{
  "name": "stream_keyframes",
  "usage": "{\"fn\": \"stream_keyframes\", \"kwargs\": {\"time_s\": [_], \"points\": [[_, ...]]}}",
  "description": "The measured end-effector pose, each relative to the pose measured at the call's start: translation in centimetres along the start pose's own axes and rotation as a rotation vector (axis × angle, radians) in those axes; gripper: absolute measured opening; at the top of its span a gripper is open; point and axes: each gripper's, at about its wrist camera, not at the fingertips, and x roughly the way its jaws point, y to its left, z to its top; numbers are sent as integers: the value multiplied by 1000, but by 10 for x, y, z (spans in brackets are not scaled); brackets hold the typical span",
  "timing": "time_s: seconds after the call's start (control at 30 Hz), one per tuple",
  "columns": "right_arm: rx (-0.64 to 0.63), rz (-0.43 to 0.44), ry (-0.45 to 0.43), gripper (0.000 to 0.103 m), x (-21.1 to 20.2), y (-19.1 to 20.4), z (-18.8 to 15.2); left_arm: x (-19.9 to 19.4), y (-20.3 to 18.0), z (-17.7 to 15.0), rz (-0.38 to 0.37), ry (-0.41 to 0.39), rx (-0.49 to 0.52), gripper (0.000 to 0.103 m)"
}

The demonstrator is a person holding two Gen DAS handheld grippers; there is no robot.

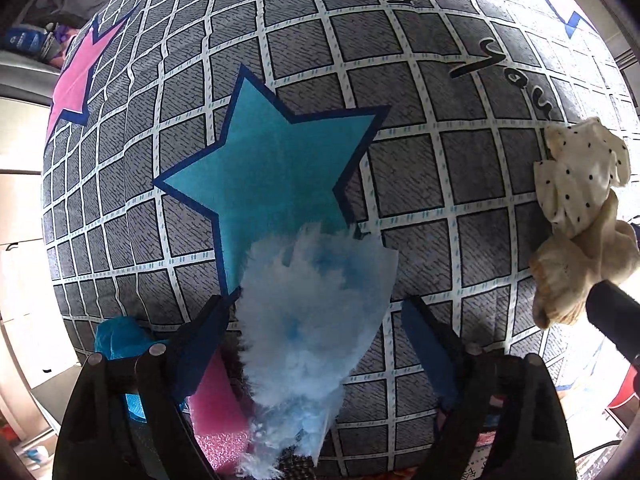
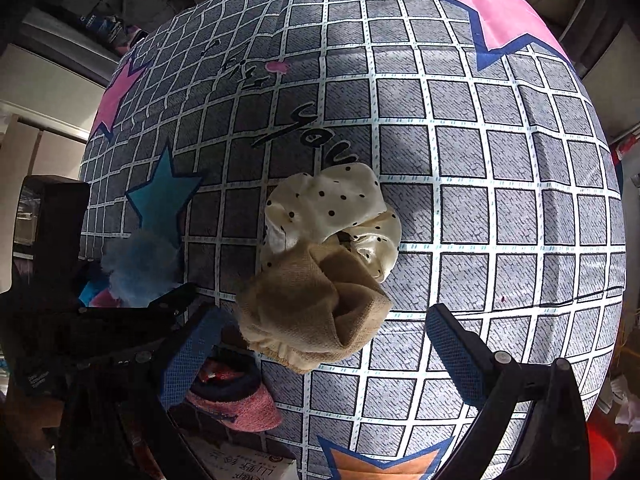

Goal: Organize soft objects
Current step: 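Grasp the light-blue fluffy item with the left tool while the right grasps the beige sock, then carry the fluffy item and beige sock in both tools over the white box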

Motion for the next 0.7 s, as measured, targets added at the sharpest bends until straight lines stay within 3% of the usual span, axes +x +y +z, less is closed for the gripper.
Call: {"fn": "stream_keyframes", "kwargs": {"time_s": [0.1,0.13,0.17,0.23,0.33,0.5,0.7], "points": [[-15,3,49,103,18,14,3,2,2,3,-23,11,-4,86],[-18,-3,57,94,20,16,3,2,5,4,-57,12,-9,77],[-16,-8,60,67,22,17,4,1,8,5,-94,13,-17,70],[7,23,67,40,21,13,2,0,17,7,-143,17,-41,36],[-1,36,58,33,14,10,1,-6,22,2,-130,-6,-54,24],[9,84,22,33,-10,3,-8,-34,35,-9,-181,-104,-117,23],[26,102,-18,33,-31,4,-16,-83,36,-21,-173,-248,-90,23]]}}
